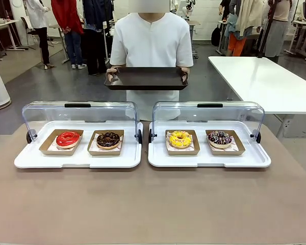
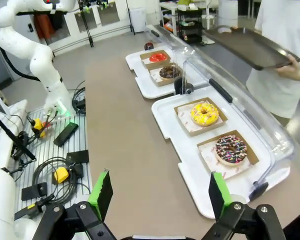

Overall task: Provide the desired donut to the person.
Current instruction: Pick up and lift the Paper togo box containing the Donut pointed at by the person.

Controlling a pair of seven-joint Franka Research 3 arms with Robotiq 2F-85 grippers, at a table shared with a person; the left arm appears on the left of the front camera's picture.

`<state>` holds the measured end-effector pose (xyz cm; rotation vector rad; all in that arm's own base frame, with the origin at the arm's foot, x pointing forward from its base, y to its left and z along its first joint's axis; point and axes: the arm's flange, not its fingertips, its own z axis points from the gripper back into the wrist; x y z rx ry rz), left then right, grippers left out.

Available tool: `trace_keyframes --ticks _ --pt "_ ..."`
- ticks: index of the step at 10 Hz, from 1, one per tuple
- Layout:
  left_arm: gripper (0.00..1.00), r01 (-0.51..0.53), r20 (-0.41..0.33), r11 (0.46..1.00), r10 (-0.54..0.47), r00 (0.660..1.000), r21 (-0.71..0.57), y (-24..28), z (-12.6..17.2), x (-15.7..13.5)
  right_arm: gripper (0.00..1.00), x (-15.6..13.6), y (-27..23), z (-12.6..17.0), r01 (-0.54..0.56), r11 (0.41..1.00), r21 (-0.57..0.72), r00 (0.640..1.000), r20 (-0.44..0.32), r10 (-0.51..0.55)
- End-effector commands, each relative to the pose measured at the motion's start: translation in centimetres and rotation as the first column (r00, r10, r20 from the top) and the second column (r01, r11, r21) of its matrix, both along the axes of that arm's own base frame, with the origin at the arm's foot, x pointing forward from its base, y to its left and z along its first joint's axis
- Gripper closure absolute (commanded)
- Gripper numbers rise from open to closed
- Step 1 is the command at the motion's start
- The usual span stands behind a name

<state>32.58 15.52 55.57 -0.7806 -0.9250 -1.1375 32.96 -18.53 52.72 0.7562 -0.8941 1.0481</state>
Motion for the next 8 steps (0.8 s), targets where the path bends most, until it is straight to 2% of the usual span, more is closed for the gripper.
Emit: trace_keyframes --ticks 1,6,8 --pt "0.0 0.004 0.041 0.999 -0.001 0.999 -0.051 0.3 -1.1 -0.3 0.0 -0.1 0.0 0.1 -0.011 1.0 0.027 0.999 0.039 0.01" --pt "0.0 -0.018 0.069 0.997 0.023 0.997 -0.08 1.0 -1.9 -1.2 0.0 -0.3 -0.2 0.4 -0.009 0.999 0.053 0.996 0.091 0.004" --pt "0.0 -0.024 0.071 0.997 0.029 0.997 -0.073 1.2 -1.8 -1.2 0.0 -0.3 -0.2 0.5 -0.004 0.999 0.049 0.996 0.091 -0.001"
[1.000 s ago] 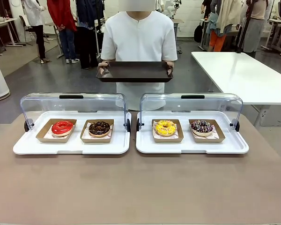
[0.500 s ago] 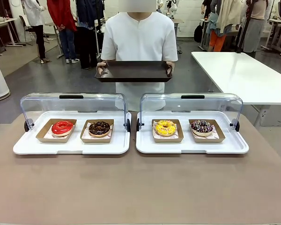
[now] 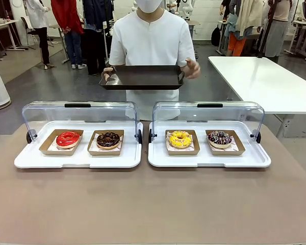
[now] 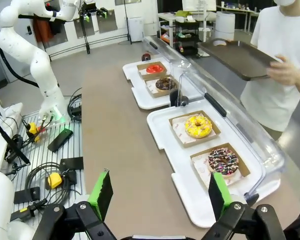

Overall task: Provide the desired donut to the person.
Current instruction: Pick up and lift the Paper togo box containing the Donut pointed at by the person.

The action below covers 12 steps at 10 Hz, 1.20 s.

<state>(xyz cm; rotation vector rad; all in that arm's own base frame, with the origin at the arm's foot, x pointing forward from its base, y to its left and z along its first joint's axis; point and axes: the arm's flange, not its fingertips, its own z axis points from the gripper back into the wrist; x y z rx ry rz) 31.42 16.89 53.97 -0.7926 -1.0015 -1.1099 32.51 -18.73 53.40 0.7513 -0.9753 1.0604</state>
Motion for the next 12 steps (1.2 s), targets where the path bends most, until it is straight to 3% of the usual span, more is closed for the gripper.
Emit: trace_keyframes --ticks 1,6,7,8,12 --pt "0.0 -0.001 0.036 1.0 0.001 0.999 -0.011 0.01 -0.27 -0.12 0.0 0.11 0.05 -0.2 -0.005 1.0 0.009 1.0 0.024 0.005" --pt "0.0 -0.017 0.044 1.0 0.016 0.999 0.009 0.14 -0.44 -0.27 0.0 0.1 0.42 0.0 -0.018 1.0 -0.002 0.998 0.053 0.018" --pt "0.0 -0.009 0.01 1.0 0.009 1.0 0.008 0.34 0.04 -0.21 0.0 0.12 0.53 -0.04 -0.037 0.999 -0.009 0.997 0.067 0.038" --pt "0.0 -0.009 0.01 1.0 0.009 1.0 0.008 0.34 0.04 -0.21 0.0 0.04 0.21 0.1 -0.012 1.0 -0.016 1.0 0.023 0.013" --pt "0.0 -0.009 0.01 1.0 0.009 1.0 0.008 0.34 0.04 -0.21 0.0 0.04 0.21 0.1 -0.012 1.0 -0.016 1.0 0.023 0.013"
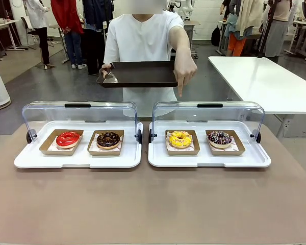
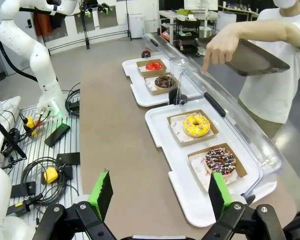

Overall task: Provide the desired donut to the person.
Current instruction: Pick up and lift the Paper togo box containing the Donut pointed at by the person.

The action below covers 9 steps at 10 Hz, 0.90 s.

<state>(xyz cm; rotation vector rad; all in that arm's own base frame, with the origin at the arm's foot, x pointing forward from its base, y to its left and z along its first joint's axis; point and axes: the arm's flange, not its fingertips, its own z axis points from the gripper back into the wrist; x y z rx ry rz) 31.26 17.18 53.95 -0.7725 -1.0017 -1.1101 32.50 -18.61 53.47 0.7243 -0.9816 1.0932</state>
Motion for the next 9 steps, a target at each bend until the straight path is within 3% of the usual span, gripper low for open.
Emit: trace_keyframes --ticks 1,9 --pt "0.0 0.001 0.004 1.0 -0.001 1.0 -0.006 0.05 0.06 -0.05 0.0 0.06 0.09 0.02 -0.001 1.0 0.008 1.0 -0.005 0.001" --pt "0.0 0.001 0.004 1.0 -0.001 1.0 -0.006 0.05 0.06 -0.05 0.0 0.06 0.09 0.02 -0.001 1.0 0.008 1.0 -0.005 0.001"
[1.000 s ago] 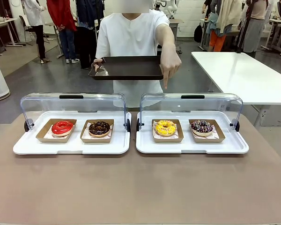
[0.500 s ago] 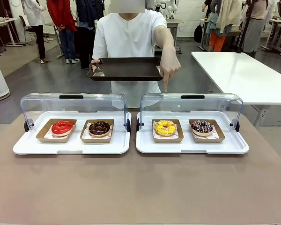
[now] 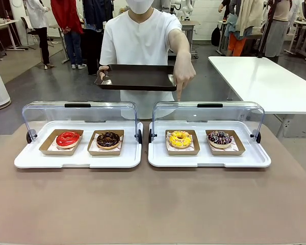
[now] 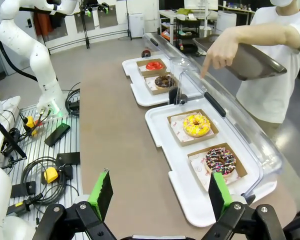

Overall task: Provide the desired donut to the person.
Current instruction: Pick up and lift the Paper togo box containing the Donut pointed at by the person.

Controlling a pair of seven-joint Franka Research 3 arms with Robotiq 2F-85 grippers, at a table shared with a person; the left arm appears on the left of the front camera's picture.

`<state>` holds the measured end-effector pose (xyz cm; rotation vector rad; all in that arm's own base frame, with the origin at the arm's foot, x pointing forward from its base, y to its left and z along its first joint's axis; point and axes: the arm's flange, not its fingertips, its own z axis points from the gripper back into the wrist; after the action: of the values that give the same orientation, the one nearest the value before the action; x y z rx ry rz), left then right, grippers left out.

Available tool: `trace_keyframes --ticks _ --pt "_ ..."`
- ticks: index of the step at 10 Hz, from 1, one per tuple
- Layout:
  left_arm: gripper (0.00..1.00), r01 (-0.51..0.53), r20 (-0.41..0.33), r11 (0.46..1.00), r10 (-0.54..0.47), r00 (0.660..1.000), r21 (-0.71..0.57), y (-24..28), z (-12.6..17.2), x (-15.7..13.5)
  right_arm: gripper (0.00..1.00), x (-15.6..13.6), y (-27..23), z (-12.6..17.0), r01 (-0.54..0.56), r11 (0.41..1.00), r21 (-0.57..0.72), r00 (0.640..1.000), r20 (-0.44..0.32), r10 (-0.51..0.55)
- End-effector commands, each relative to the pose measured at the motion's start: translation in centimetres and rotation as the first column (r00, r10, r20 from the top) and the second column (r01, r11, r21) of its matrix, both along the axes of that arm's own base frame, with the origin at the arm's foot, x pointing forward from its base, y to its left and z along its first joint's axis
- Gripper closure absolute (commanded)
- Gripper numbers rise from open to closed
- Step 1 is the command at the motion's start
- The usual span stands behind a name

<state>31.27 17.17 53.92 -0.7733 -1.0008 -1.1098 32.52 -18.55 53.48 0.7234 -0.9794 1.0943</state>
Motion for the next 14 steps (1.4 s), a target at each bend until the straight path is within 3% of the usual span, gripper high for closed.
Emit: trace_keyframes --ticks 1,4,5,8,9,11,14 --pt "0.0 0.001 0.005 1.0 -0.001 1.0 -0.006 0.1 0.1 -0.1 0.0 0.0 0.0 0.0 -0.001 1.0 0.011 1.0 -0.004 0.001" --pt "0.0 0.001 0.005 1.0 -0.001 1.0 -0.006 0.1 0.1 -0.1 0.0 0.0 0.0 0.0 0.0 1.0 0.0 1.0 0.0 0.0" --pt "0.0 0.001 0.005 1.0 -0.001 1.0 -0.006 0.1 0.1 -0.1 0.0 1.1 3.0 1.2 -0.052 0.997 -0.064 0.998 -0.029 0.05" --pt "0.0 0.001 0.005 1.0 -0.001 1.0 -0.006 0.1 0.1 -0.1 0.0 5.5 14.7 4.0 -0.247 0.936 -0.252 0.957 -0.215 0.195" --pt "0.0 0.001 0.005 1.0 -0.001 1.0 -0.006 0.1 0.1 -0.1 0.0 6.3 18.2 3.7 -0.336 0.879 -0.338 0.924 -0.301 0.237" --pt "0.0 0.001 0.005 1.0 -0.001 1.0 -0.006 0.1 0.1 -0.1 0.0 7.0 24.9 0.7 -0.437 0.744 -0.505 0.886 -0.386 0.258" --pt "0.0 0.001 0.005 1.0 -0.001 1.0 -0.006 0.1 0.1 -0.1 0.0 6.6 31.2 -4.3 -0.451 0.595 -0.665 0.892 -0.361 0.273"
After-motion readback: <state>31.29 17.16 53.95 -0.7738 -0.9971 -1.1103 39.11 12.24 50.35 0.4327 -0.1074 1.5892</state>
